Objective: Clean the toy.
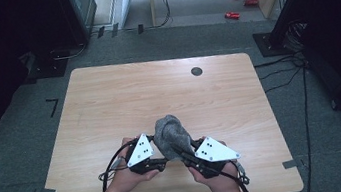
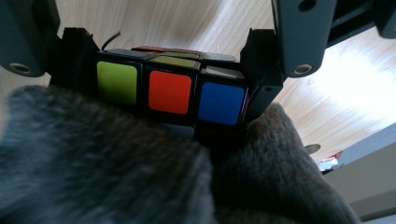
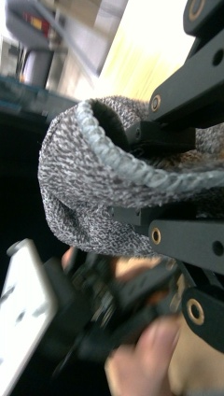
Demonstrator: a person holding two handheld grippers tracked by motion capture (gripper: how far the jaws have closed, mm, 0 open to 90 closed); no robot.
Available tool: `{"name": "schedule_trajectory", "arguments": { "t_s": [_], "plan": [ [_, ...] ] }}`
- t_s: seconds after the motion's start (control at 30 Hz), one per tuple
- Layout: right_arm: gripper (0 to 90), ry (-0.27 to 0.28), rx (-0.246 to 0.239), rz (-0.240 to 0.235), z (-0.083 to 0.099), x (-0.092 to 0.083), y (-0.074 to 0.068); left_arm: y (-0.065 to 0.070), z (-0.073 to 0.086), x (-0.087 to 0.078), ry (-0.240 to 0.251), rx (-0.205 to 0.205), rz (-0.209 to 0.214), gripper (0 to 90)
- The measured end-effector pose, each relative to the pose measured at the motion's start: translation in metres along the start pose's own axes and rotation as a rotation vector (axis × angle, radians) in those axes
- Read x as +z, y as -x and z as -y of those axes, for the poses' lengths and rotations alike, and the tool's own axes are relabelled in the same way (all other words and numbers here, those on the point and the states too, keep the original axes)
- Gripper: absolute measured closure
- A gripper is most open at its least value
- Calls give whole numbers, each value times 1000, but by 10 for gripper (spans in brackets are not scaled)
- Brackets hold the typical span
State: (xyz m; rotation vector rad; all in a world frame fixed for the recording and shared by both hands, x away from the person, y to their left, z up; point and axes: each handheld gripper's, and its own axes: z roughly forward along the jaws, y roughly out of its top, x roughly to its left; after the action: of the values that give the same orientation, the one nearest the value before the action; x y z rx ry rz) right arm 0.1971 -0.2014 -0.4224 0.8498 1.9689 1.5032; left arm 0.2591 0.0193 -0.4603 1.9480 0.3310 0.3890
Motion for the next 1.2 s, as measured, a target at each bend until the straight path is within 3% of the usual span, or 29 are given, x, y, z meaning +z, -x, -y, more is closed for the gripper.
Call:
{"name": "schedule_trajectory", "arguments": {
  "t_s": [0.03,0.07,0.13,0.2,0.27,0.33,0.43,0.47,0.5,0.53,0.57,0.63,0.7,0.77,0.83,0.9,0.97,1.0,1.07,1.13,1.2],
  "plan": [
    [717,2,23,21,2,0,6,-2,1,0,-5,-3,-2,341],
    [721,-12,52,72,5,-3,15,-3,2,-1,-4,-10,-3,341],
    [722,-25,82,134,7,-8,26,-3,2,1,-30,14,-30,341],
    [719,1,84,117,2,-12,25,0,2,5,-70,40,-63,341],
    [717,3,35,68,-4,-9,13,4,1,8,-89,40,-71,341],
    [716,-39,-15,18,-2,2,-4,8,-1,10,-103,65,-73,341],
    [718,-95,-48,24,8,13,-8,12,-2,12,-123,92,-92,342],
    [719,-82,-8,31,12,12,-2,11,-1,12,-127,91,-92,342],
    [720,-85,12,55,12,10,2,9,0,11,-118,77,-83,342],
    [722,-89,21,118,13,7,12,7,1,9,-106,65,-77,342],
    [723,-86,36,150,13,4,18,5,1,7,-84,41,-64,342],
    [722,-54,111,184,13,-6,33,-1,0,1,4,-5,-7,341],
    [722,12,168,134,11,-12,38,-3,0,-4,64,-24,16,341],
    [722,64,198,39,9,-11,33,-3,-1,-5,84,-26,19,341],
    [725,56,195,-5,10,-6,28,-3,-1,-8,104,-26,27,341],
    [730,35,199,4,16,-2,30,-5,0,-12,125,-38,40,342],
    [732,-59,176,68,24,2,39,-9,-1,-15,153,-67,45,341],
    [732,-77,186,88,29,2,43,-11,-2,-16,158,-73,45,341],
    [732,-40,246,62,30,-3,51,-12,-1,-16,136,-49,21,341],
    [731,10,242,32,22,-8,49,-12,2,-14,124,-54,24,341],
    [731,75,220,-42,10,-12,42,-12,2,-13,129,-62,33,341]
  ]
}}
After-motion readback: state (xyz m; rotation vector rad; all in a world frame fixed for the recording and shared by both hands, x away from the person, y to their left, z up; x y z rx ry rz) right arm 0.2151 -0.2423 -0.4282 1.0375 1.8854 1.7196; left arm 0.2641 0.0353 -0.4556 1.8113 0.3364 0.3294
